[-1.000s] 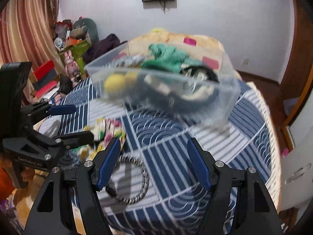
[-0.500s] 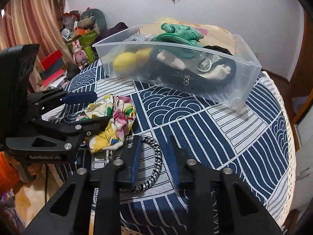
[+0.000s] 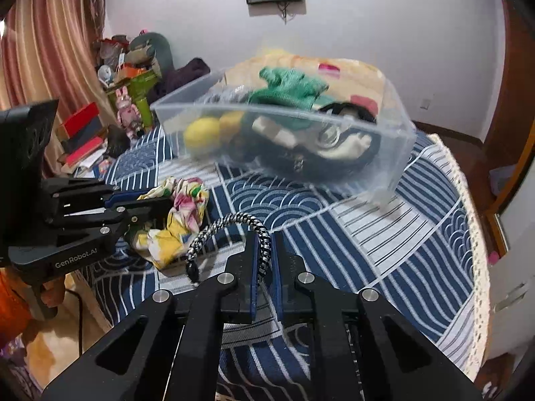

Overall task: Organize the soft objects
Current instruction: 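Grasp the floral scrunchie with the left tool while the right tool grasps the braided cord, then release the scrunchie into the box with the left tool while the right tool releases the cord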

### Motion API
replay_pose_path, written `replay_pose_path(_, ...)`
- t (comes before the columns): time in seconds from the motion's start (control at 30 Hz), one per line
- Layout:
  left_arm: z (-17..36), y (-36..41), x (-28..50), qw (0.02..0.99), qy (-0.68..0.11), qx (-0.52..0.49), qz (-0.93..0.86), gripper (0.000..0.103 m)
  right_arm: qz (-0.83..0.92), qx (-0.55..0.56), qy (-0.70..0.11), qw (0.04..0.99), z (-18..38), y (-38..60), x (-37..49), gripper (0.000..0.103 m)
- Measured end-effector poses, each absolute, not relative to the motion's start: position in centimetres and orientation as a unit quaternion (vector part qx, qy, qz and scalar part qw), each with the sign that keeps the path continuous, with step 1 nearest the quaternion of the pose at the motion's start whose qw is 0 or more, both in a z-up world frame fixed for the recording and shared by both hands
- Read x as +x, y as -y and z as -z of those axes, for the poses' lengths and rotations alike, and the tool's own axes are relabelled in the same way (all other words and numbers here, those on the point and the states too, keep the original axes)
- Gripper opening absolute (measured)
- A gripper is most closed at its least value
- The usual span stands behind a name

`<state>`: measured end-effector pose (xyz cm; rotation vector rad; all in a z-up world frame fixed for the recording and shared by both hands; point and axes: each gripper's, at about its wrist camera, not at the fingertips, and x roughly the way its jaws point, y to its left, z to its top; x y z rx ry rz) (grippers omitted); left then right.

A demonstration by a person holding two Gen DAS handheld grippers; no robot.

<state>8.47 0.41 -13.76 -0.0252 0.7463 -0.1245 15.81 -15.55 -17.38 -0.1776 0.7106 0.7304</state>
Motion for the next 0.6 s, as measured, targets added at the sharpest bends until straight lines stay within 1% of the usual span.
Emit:
replay_pose_path(0.3, 9.4, -2.0, 8.5, 0.951, -0.305, -0.02, 0.04, 0.011, -0.338, -0.063, -0.297, 0.891, 14.5, 16.0, 16.3, 0.007)
replay_pose_path(0.6, 6.4, -3.5, 11.4, 0.965, -0.262, -0.025, 0.015, 0.011, -0.313, -0.03, -0.248, 0.916, 11.2, 16.7, 17.8, 0.007)
